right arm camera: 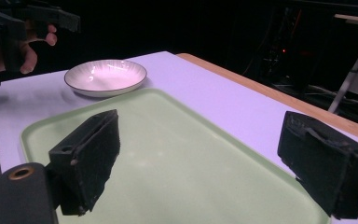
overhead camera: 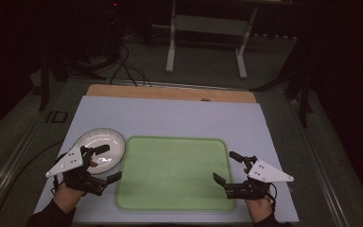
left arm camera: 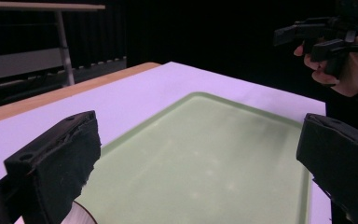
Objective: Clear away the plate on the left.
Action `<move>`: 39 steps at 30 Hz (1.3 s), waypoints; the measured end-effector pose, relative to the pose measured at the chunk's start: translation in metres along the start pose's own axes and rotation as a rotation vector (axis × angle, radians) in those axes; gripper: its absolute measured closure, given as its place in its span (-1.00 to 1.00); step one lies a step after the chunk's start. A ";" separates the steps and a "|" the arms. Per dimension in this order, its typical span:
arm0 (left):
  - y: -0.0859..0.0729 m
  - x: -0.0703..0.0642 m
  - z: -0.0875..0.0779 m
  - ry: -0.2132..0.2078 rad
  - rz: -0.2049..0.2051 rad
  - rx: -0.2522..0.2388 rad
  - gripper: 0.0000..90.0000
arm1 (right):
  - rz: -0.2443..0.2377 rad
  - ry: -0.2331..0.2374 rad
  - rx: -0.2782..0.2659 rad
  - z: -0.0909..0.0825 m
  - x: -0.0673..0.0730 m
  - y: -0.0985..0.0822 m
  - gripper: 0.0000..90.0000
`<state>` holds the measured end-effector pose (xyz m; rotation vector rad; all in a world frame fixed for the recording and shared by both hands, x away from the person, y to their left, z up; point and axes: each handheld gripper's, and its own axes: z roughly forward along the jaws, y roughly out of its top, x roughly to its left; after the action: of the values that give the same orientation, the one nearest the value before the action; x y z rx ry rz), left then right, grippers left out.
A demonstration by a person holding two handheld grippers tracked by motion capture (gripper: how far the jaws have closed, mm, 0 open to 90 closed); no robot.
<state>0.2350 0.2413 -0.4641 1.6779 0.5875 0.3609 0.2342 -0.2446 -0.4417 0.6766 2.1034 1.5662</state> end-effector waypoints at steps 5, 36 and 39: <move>0.001 0.000 0.001 0.016 -0.039 0.011 -1.00 | 0.005 0.001 -0.002 0.000 0.000 0.000 -0.72; 0.023 -0.019 0.021 -0.093 0.054 0.164 -0.99 | 0.016 0.000 0.005 0.003 0.001 -0.001 -0.72; 0.028 -0.015 0.020 -0.080 0.057 0.173 -0.99 | 0.023 0.003 0.006 0.003 0.001 -0.001 -0.72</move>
<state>0.2382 0.2129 -0.4397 1.8689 0.5244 0.2886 0.2352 -0.2420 -0.4431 0.7033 2.1105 1.5739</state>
